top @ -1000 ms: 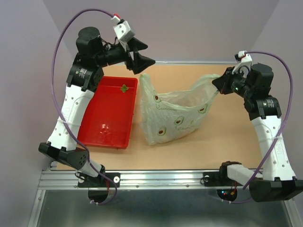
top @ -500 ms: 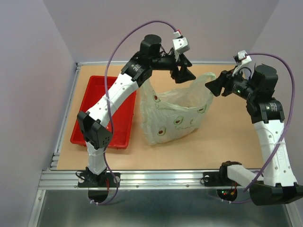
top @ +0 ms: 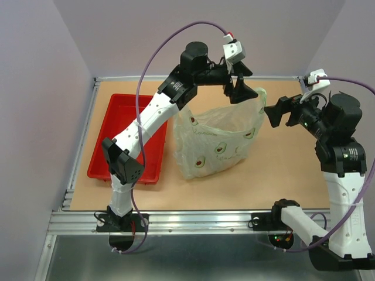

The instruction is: Place the fake fruits into the plastic bag and tie a complex knot

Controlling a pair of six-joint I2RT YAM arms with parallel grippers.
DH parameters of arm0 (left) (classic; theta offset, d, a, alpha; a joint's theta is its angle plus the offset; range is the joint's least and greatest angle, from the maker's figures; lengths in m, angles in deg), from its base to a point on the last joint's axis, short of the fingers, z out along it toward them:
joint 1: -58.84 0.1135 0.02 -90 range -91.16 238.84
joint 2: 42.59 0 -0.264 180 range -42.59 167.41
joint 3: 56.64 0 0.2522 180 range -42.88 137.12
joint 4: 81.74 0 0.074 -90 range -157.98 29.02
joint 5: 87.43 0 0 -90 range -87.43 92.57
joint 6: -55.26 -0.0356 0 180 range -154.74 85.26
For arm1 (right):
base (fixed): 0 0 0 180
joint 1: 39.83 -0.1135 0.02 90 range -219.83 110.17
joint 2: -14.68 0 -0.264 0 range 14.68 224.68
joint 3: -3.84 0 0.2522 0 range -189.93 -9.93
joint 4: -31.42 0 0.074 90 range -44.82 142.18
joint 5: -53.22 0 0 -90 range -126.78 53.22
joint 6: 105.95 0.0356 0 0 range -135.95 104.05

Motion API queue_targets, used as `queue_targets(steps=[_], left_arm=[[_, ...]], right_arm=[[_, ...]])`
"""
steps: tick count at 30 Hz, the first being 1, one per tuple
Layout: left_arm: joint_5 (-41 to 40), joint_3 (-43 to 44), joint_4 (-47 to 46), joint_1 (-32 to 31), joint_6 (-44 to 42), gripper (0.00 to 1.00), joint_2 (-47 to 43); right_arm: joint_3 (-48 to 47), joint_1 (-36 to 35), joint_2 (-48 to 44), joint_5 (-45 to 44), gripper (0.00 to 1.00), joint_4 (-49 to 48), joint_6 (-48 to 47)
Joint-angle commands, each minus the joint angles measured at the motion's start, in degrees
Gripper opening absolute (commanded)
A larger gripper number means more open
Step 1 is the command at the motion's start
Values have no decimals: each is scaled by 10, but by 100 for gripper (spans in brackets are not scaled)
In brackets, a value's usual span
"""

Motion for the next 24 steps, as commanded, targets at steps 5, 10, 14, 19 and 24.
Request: queue_targets(steps=[5, 10, 14, 19, 24], left_arm=[[-31, 40, -61, -27, 7, 99, 23], [-10, 47, -74, -33, 14, 96, 52], [-12, 51, -99, -38, 16, 91, 74], [-2, 68, -104, -38, 24, 61, 94], [44, 72, -128, -38, 57, 0, 80]], right_arm=[[-12, 0, 0, -64, 100, 119, -90], [-5, -1, 10, -42, 100, 138, -105], [6, -1, 20, -33, 100, 136, -117], [12, 0, 32, -37, 100, 127, -141], [30, 0, 43, -27, 100, 104, -151]])
